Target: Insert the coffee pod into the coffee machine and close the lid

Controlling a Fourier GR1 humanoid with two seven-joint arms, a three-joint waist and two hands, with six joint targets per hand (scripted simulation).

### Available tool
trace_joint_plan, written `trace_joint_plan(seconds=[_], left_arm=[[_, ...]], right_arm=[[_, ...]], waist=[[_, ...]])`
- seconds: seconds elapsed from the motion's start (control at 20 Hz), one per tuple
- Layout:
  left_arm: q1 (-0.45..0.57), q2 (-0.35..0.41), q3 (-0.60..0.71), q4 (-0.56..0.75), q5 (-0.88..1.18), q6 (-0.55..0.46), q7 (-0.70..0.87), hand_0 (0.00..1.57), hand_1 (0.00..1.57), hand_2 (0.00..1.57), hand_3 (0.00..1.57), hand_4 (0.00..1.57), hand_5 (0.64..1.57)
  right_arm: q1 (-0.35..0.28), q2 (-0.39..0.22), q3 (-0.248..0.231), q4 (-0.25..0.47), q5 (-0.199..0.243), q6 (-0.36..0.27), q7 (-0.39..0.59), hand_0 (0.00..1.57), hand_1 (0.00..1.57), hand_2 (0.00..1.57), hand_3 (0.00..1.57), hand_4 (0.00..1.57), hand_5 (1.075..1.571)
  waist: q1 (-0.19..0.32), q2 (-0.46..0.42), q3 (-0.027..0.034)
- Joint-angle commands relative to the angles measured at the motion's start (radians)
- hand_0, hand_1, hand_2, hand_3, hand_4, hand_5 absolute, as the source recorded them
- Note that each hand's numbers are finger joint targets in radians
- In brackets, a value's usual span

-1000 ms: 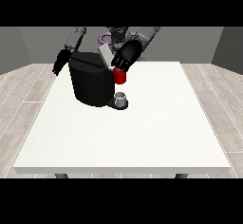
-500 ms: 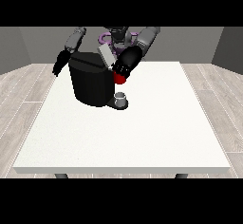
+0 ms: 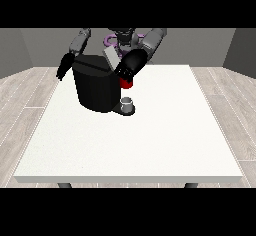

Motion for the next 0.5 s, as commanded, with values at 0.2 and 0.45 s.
trace_joint_plan(seconds=[0.2,0.45], left_arm=[[-0.028,0.042,-0.004,-0.008,-0.032,0.047,-0.052,1.22,1.22,1.17,0.89,0.00,1.571],[0.002,0.024,-0.023,-0.010,-0.057,0.085,-0.087,0.92,0.92,0.98,0.69,0.00,1.571]], right_arm=[[-0.038,-0.028,-0.026,0.005,-0.002,0.000,-0.006,0.00,0.00,0.00,0.00,0.00,1.571],[-0.018,-0.016,-0.007,-0.001,0.009,0.001,0.008,0.00,0.00,0.00,0.00,0.22,1.571]], waist=[[0.002,0.055,-0.0005],[0.003,0.045,-0.0007]])
